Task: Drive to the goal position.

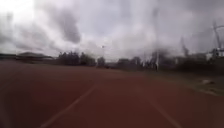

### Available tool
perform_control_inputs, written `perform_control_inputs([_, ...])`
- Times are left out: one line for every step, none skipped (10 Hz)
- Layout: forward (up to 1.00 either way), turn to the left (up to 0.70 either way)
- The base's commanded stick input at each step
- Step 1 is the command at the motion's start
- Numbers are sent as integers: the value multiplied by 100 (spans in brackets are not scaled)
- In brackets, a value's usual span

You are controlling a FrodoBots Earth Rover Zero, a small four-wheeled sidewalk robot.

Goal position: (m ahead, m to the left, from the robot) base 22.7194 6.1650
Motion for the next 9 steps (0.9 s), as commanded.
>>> perform_control_inputs([85, 0])
perform_control_inputs([85, 0])
perform_control_inputs([85, -6])
perform_control_inputs([85, -22])
perform_control_inputs([85, -34])
perform_control_inputs([85, -34])
perform_control_inputs([85, -17])
perform_control_inputs([85, 0])
perform_control_inputs([85, 0])
